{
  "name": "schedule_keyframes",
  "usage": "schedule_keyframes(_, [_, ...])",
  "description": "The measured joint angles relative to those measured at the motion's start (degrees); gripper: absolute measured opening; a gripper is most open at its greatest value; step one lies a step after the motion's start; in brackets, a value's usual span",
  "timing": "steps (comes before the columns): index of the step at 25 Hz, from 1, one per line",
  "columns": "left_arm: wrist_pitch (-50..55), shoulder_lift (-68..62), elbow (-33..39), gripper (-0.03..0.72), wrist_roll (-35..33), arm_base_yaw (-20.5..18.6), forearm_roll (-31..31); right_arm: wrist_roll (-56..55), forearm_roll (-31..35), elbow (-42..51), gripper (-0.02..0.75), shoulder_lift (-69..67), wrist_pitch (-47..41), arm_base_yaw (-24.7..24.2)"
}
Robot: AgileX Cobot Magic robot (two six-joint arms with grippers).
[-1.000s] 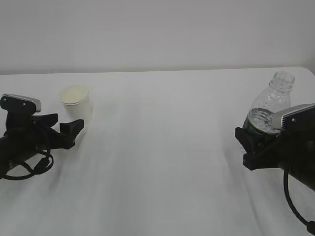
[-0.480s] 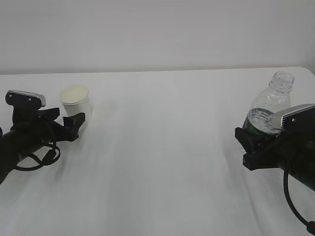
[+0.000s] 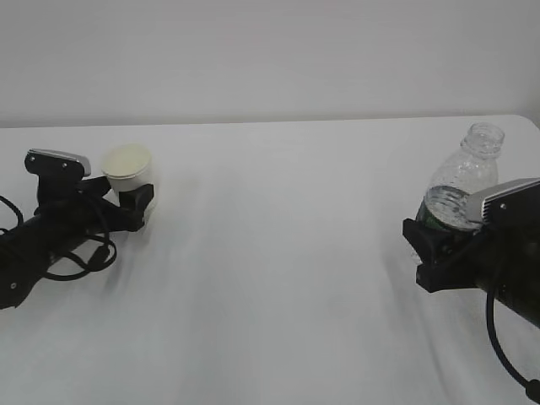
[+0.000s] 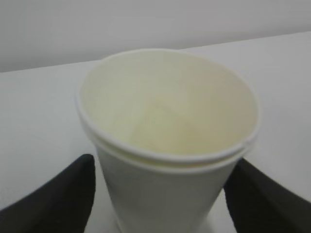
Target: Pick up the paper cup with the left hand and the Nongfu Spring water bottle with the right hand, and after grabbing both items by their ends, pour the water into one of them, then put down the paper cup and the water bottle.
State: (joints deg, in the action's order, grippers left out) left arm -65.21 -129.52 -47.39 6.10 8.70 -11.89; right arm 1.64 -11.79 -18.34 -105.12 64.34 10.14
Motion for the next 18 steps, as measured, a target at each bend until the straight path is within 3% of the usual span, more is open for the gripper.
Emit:
schedule_keyframes(14, [0.23,-3.49,-5.95,0.589,0.00,0.00,0.00,0.00,0.00,0.00,0.450,0.00,0.00,0.00])
schedule_keyframes(18, [0.23,-3.49,-6.08,0.538,-0.09,0.00,0.00,0.00,0.00,0.00,0.450,0.00,0.00,0.00])
